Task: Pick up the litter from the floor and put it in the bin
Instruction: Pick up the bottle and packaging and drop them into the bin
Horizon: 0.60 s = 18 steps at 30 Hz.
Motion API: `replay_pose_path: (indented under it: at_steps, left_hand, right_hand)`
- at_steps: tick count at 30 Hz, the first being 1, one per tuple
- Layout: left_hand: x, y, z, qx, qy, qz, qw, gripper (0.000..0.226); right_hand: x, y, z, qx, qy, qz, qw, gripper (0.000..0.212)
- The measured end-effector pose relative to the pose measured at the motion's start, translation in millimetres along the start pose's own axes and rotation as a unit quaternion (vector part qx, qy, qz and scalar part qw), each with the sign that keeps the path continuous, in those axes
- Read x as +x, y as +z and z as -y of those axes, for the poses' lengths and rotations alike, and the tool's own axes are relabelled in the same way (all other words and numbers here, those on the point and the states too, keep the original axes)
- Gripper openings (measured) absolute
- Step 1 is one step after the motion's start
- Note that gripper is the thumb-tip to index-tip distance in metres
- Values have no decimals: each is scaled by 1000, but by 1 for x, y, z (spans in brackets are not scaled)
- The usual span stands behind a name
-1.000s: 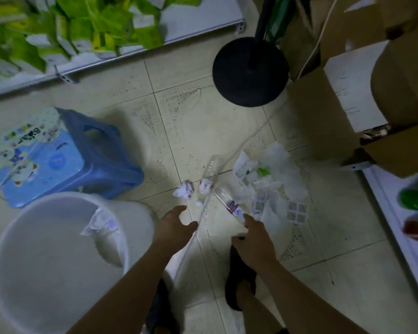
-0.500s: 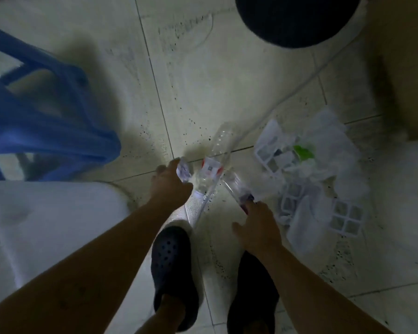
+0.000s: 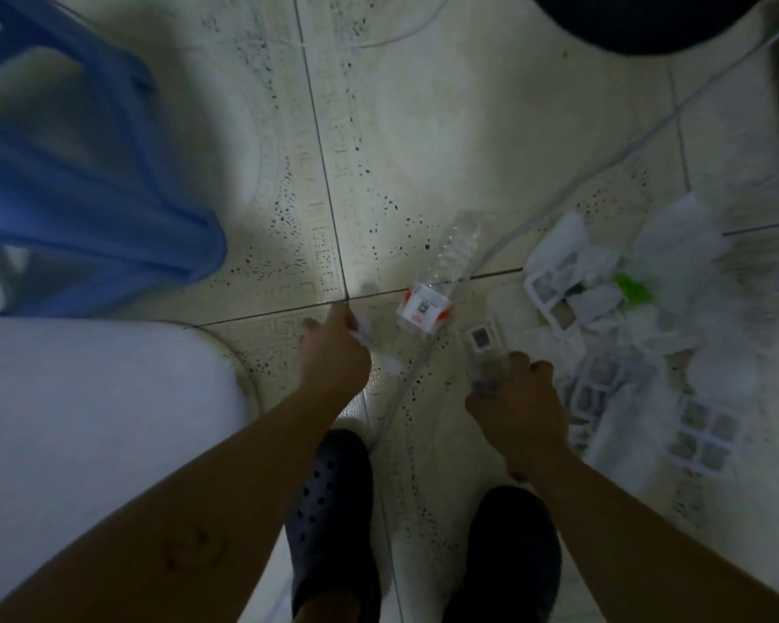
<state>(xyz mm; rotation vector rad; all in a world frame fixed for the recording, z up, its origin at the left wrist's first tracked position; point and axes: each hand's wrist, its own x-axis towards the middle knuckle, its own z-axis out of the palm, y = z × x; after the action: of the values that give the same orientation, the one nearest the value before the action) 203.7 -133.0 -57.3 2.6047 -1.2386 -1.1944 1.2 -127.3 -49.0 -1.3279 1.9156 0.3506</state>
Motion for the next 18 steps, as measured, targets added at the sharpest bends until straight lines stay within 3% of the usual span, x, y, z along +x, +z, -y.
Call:
replay_pose_path:
  at_steps: [4, 8, 13, 18]
  left_hand:
    - [-41, -53, -20, -87, 9, -22, 996, 14]
    - [-98, -124, -51, -270, 21, -20, 962, 12]
    - [-187, -226, -66, -315, 26, -132, 940, 16]
    - [-263, -308, -38, -302, -35, -211, 929, 24]
  right_hand:
    - [-40, -44, 16, 197, 3, -6, 980, 47]
    - [-88, -109, 53, 279, -26, -13, 960, 48]
    - [-168, -188, 125, 267, -101, 26, 958, 30]
    - [-259, -221, 200, 231, -195, 64, 951, 36]
